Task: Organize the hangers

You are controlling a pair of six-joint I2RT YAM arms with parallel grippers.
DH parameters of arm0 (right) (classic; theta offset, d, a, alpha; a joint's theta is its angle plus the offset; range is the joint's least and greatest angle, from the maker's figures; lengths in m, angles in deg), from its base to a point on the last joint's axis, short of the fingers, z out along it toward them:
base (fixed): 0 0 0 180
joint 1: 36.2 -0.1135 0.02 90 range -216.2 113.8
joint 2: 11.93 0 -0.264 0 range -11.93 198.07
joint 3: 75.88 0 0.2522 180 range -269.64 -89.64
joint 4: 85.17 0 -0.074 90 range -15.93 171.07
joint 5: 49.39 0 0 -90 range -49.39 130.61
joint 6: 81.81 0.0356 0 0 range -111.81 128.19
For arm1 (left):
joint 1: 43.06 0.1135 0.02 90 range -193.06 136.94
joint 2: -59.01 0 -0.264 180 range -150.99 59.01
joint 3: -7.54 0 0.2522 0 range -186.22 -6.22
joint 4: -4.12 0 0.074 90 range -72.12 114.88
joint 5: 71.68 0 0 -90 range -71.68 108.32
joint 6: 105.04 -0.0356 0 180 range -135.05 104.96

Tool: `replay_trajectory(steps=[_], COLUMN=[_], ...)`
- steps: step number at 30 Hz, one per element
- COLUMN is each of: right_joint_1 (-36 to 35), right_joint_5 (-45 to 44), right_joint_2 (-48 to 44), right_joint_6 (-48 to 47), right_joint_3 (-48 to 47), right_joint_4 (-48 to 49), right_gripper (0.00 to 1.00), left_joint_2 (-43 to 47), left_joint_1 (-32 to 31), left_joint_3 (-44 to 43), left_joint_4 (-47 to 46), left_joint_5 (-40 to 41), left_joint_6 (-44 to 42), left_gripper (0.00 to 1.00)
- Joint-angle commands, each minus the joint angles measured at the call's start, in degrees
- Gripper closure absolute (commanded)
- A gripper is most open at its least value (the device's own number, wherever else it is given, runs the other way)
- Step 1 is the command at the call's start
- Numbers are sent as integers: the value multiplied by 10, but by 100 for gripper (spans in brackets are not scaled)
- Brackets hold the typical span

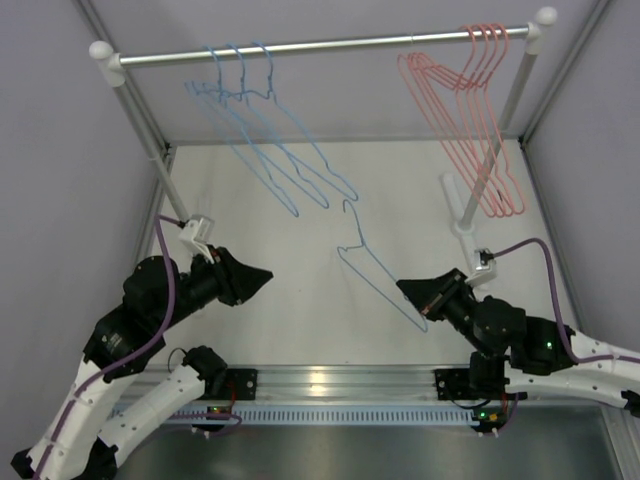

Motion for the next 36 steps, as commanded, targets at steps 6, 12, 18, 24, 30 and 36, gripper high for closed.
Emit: replay_trajectory(steps=[6, 12, 18, 24, 30, 36], right_joint_1=[6, 7, 8, 7, 7, 7], right_joint_5=[-39, -43, -58, -62, -77, -79], right_joint_2=[-13, -11, -19, 28, 94, 130], right_joint_6=[23, 35, 29, -23, -61, -111], right_joint_3=[-20, -19, -29, -88, -158, -228], right_joint_4=[-8, -7, 21, 74, 120, 161], right_gripper=[100, 100, 100, 100, 100, 100], left_joint_2=[22, 44, 42, 42, 44, 45], left_joint_1=[2, 3, 3, 3, 3, 2], left_joint_3=[98, 180, 200, 212, 218, 226], left_joint_4=[-90, -143, -160, -169, -170, -170], left_joint_5=[-78, -99, -105, -106, -107, -110], left_joint_6=[60, 89, 92, 94, 92, 92], left_gripper=[66, 66, 66, 66, 66, 66])
